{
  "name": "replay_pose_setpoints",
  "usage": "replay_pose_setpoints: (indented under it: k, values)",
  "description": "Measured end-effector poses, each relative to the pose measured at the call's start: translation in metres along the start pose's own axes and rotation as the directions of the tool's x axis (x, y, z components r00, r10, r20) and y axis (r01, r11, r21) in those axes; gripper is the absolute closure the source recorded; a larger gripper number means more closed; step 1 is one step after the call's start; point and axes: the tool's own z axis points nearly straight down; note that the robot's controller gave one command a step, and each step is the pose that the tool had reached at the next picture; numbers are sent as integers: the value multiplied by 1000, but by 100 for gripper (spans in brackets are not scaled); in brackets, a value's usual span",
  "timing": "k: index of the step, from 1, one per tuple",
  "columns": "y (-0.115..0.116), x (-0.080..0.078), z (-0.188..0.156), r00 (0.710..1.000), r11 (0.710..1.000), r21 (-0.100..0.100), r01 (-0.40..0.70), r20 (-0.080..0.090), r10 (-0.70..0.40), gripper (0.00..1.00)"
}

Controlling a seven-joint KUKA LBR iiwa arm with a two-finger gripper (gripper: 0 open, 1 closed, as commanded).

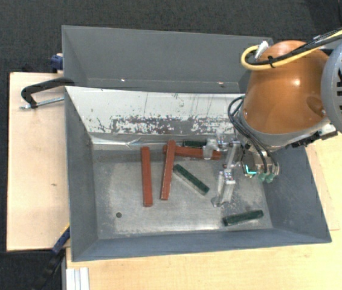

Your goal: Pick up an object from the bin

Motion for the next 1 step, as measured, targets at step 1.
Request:
replay_pose_setpoints:
  k: [1]
  values:
    - [0,-2,-4,1000,1000,0,-1,8,1,0]
